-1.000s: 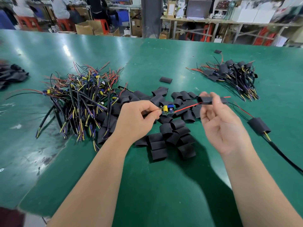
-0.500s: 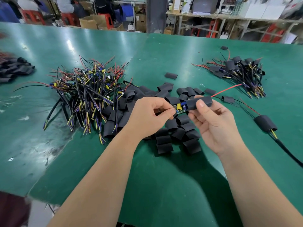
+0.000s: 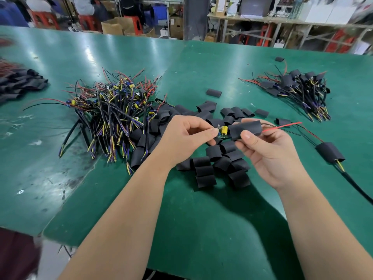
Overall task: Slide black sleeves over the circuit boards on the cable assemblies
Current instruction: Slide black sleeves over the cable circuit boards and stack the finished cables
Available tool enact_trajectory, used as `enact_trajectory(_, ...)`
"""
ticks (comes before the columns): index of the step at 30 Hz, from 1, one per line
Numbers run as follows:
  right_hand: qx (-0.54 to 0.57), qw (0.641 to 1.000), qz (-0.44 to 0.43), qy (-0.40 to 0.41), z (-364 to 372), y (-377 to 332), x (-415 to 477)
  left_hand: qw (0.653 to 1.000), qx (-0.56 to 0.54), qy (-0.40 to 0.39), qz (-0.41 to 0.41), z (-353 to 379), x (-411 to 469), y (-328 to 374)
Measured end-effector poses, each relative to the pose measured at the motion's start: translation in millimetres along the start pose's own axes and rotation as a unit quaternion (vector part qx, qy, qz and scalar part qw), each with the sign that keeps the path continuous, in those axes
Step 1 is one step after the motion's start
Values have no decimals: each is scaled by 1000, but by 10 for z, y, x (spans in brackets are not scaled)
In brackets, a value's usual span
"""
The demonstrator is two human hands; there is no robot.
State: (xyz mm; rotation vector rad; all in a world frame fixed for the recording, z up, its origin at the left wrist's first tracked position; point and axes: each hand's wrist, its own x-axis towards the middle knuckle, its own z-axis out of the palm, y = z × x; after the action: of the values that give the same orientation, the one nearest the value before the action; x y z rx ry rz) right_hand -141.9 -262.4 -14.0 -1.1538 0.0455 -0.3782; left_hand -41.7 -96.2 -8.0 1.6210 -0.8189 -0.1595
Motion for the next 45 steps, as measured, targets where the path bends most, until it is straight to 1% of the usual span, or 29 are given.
enact_trajectory(5, 25, 1000, 11, -3, -21, -29, 3, 999, -38, -13, -7, 15, -10, -8)
enact_trajectory(11, 14, 1000, 12, 23, -28, -58, 7, 999, -38, -22, -18, 15, 2, -26)
enact_trajectory(18, -5, 999, -6, 54, 34, 0, 2, 999, -40, 6, -22, -4, 12, -39)
enact_trajectory(20, -3, 998, -12, 65, 53, 10, 3, 999, -30, -1, -21, 10, 10, -40)
enact_trajectory(24, -44, 997, -20, 61, 37, 14, -3, 1000, 10, -14, -17, 10, 1, -33)
enact_trajectory(28, -95, 992, -55, 56, -6, -21, 1, 999, 25, -10, -33, -4, 3, -9)
enact_trajectory(31, -141, 987, -66, 45, -26, -17, -5, 998, 44, -24, -37, -6, -4, -6)
enact_trajectory(34, -184, 980, -58, 46, -6, 13, -8, 997, 57, -36, -30, -6, -19, -12)
enact_trajectory(37, -163, 985, -31, 40, 7, 16, -11, 998, 37, -34, -27, 9, -21, -9)
enact_trajectory(41, -51, 999, 5, 7, 26, 33, -22, 999, 3, -23, -23, 24, -11, -7)
enact_trajectory(45, -36, 999, 23, -19, 14, -5, -20, 999, -35, -14, -25, 11, -2, -5)
